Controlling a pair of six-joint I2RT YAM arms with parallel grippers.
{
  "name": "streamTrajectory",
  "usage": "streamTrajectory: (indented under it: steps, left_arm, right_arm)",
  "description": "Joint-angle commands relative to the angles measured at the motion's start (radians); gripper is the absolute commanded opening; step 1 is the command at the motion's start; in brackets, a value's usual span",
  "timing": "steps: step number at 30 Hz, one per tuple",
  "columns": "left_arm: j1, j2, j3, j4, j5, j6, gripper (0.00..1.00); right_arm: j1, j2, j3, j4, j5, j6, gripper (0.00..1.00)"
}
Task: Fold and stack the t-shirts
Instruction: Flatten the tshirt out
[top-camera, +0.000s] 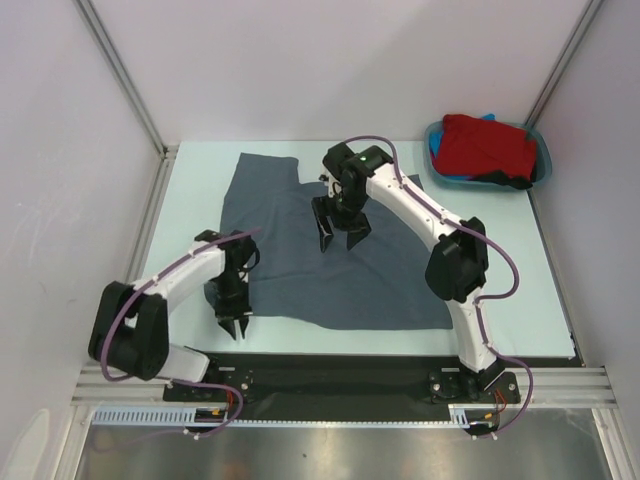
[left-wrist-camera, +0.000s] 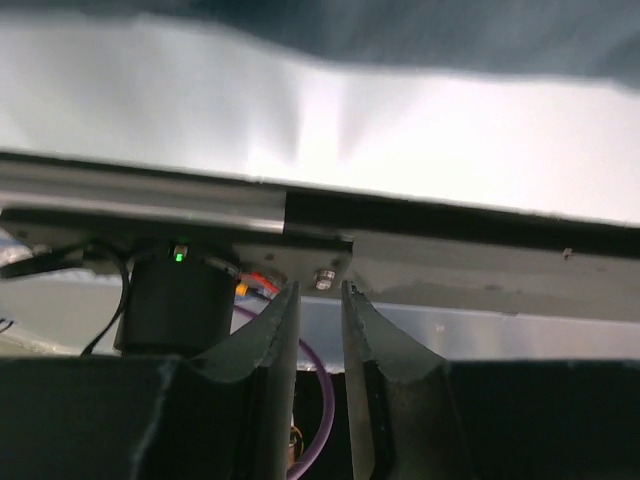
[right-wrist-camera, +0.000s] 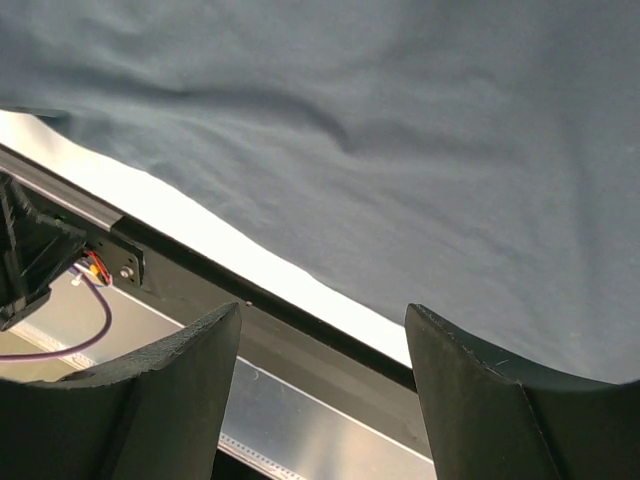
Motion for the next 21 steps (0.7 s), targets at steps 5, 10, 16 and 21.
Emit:
streamTrajectory:
  steps: [5,10,16,21]
  left_arm:
    - [-0.012,0.146,0.046,0.182,-0.053,0.014,0.27]
    - [-0.014,0.235,0.097,0.233,-0.120,0.033,0.28]
    - [-0.020,0.300,0.166,0.278,-0.206,0.051,0.27]
    - [-0.027,0.340,0.190,0.325,-0.216,0.056,0.26]
  right_arm:
    - [0.004,-0.067,-0.024,-0.089,0.045,0.000,0.73]
    - [0.004,-0.080,-0.042,-0.091,0.072,-0.002,0.73]
    - [0.004,-0.089,-0.062,-0.091,0.094,-0.004,0.73]
    - [0.006,-0.095,-0.070,-0.092,0.108,-0.004,0.73]
